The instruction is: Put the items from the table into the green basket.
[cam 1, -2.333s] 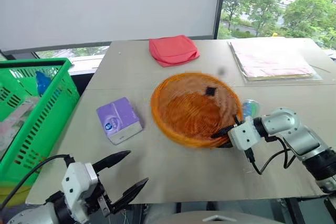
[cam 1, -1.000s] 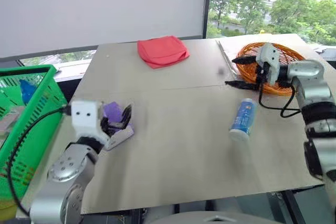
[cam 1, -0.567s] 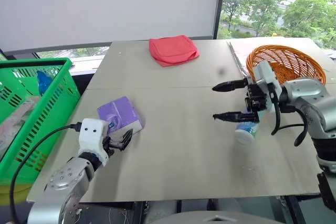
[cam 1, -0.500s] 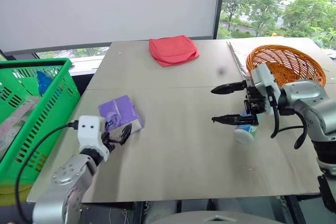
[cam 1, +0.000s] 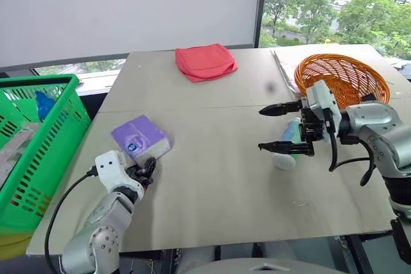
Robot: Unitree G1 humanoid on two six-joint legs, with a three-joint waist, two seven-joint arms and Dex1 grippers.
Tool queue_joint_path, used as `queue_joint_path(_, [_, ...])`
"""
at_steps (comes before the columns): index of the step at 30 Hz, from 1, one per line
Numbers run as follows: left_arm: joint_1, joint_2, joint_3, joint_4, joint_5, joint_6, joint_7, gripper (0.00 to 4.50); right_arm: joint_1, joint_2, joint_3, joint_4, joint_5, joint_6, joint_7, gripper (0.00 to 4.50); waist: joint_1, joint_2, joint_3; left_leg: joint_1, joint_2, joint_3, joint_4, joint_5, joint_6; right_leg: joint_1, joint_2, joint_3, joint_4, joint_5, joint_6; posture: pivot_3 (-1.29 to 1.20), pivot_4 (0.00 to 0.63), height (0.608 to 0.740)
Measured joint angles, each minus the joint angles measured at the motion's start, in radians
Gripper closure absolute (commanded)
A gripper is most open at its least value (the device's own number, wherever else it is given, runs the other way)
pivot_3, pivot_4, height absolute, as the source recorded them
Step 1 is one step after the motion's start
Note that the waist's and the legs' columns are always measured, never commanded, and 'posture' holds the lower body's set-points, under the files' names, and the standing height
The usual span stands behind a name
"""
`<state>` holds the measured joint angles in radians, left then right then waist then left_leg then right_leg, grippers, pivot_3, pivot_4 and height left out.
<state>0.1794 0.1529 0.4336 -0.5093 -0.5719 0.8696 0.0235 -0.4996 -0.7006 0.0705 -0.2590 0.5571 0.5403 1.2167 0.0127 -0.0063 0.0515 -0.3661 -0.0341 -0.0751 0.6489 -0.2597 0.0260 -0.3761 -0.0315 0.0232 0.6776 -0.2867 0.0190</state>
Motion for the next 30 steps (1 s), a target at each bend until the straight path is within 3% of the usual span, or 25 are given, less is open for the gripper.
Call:
queue_joint_path(1, [-0.002, 0.000, -0.002, 0.002, 0.000, -0.001, 0.000, 4.14, 0.000, 0.000, 0.000, 0.000, 0.000, 0.000, -0.001, 0.00, 0.000, 0.000, 0.000, 0.000, 0.000, 0.000, 0.000, 0.000, 0.000, 0.000, 0.000, 0.000, 0.000, 0.000, 0.000, -0.03, 0.018, 0.740])
queue_joint_path(2, [-0.006, 0.000, -0.003, 0.004, 0.001, -0.004, 0.000, 4.43, 0.000, 0.000, 0.000, 0.001, 0.000, -0.001, -0.001, 0.00, 0.000, 0.000, 0.000, -0.001, 0.000, 0.000, 0.000, 0.000, 0.000, 0.000, 0.000, 0.000, 0.000, 0.000, 0.000, -0.03, 0.018, 0.740])
queue_joint_path(13, [-0.015, 0.065, -0.052, 0.017, 0.125, -0.172, -0.051, 4.48, 0.000, 0.001, 0.000, 0.007, -0.009, -0.024, -0.004, 0.00, 0.001, -0.001, 0.001, -0.001, 0.000, 0.000, 0.000, 0.000, 0.000, -0.001, 0.000, 0.000, -0.001, 0.000, 0.000, -0.03, 0.018, 0.740])
queue_joint_path(16, [-0.006, 0.078, -0.070, 0.011, 0.141, -0.264, -0.110, 3.77, 0.000, 0.003, 0.000, 0.014, -0.017, -0.033, -0.006, 0.00, 0.001, -0.001, 0.001, -0.002, 0.000, 0.000, 0.000, 0.000, 0.000, -0.001, -0.001, 0.000, -0.002, 0.000, 0.000, -0.02, 0.022, 0.740])
queue_joint_path(24, [-0.036, 0.012, -0.050, -0.002, 0.176, -0.459, -0.085, 0.04, 0.000, 0.009, 0.001, 0.025, -0.026, -0.043, -0.007, 0.00, 0.002, -0.001, 0.001, -0.003, 0.000, 0.000, -0.001, 0.000, 0.000, -0.002, -0.001, 0.000, -0.002, 0.000, 0.000, -0.02, 0.020, 0.740])
queue_joint_path(30, [-0.083, -0.031, -0.025, 0.037, 0.143, -0.420, -0.020, 0.04, -0.001, 0.011, 0.001, 0.031, -0.030, -0.043, -0.007, 0.00, 0.002, -0.001, 0.001, -0.002, 0.000, 0.000, 0.000, 0.000, 0.000, -0.001, -0.001, -0.001, -0.002, 0.000, 0.000, -0.02, 0.020, 0.740])
